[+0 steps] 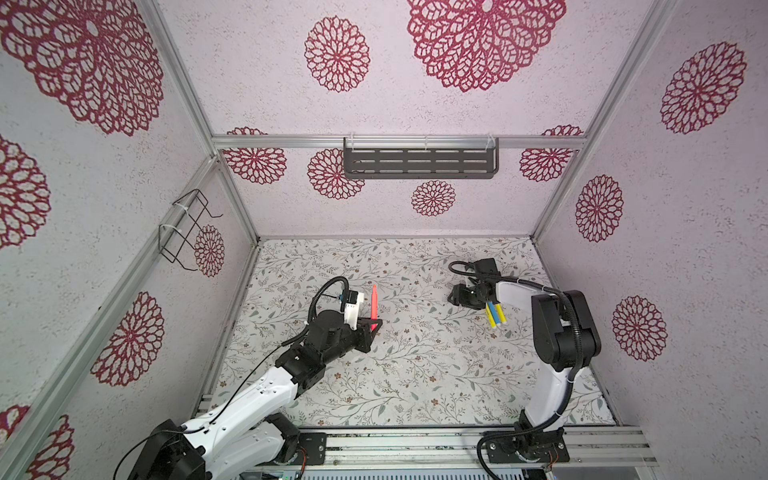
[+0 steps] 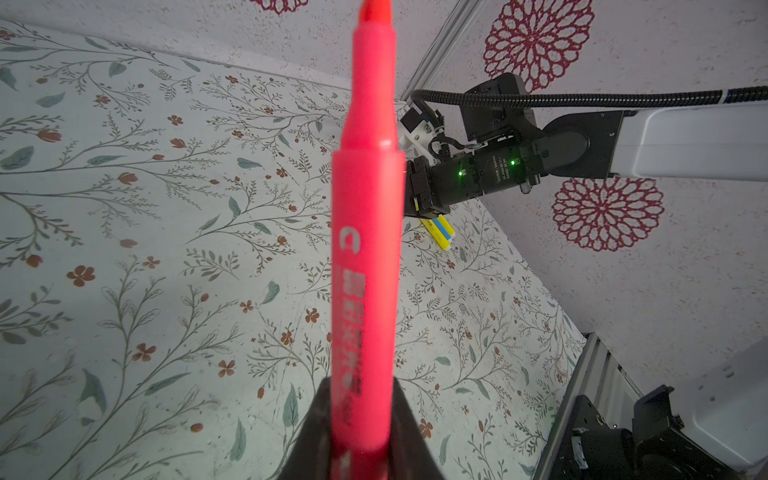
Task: Insert the pens into the pen caps
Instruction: 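Center the right gripper on the upright clear pink cap and close it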
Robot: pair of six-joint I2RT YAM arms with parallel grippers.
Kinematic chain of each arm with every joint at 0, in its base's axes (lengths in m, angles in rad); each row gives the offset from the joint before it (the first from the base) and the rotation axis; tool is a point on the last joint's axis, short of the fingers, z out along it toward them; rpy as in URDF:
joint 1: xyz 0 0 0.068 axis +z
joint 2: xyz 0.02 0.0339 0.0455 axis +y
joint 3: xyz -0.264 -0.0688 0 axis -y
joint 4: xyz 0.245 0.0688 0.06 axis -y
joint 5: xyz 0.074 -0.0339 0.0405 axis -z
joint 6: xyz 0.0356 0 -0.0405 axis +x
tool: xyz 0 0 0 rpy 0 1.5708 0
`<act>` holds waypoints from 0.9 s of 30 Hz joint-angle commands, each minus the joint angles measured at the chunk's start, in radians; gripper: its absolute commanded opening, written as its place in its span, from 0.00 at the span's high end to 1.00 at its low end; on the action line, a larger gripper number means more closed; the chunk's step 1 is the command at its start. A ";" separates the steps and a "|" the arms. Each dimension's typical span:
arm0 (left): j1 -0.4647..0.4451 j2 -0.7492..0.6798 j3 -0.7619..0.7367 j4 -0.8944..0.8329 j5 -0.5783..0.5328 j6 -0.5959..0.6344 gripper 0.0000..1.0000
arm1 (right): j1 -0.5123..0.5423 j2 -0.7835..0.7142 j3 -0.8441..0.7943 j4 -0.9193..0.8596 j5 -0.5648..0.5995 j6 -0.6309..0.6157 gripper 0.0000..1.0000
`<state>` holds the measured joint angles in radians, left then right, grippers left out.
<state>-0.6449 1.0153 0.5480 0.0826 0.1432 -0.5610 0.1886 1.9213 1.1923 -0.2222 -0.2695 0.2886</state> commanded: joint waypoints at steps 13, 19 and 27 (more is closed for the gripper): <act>0.008 -0.005 0.004 0.000 -0.012 0.011 1.00 | 0.019 -0.128 -0.115 0.075 -0.055 0.041 0.43; 0.008 -0.014 0.000 -0.006 -0.018 0.011 1.00 | 0.027 -0.140 -0.101 0.041 -0.014 0.030 0.43; 0.008 -0.012 0.003 -0.006 -0.021 0.015 1.00 | 0.031 -0.143 -0.011 -0.097 0.100 -0.016 0.45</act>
<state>-0.6449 1.0138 0.5480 0.0814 0.1360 -0.5518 0.2134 1.8194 1.1233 -0.2466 -0.2337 0.3027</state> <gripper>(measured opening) 0.185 0.550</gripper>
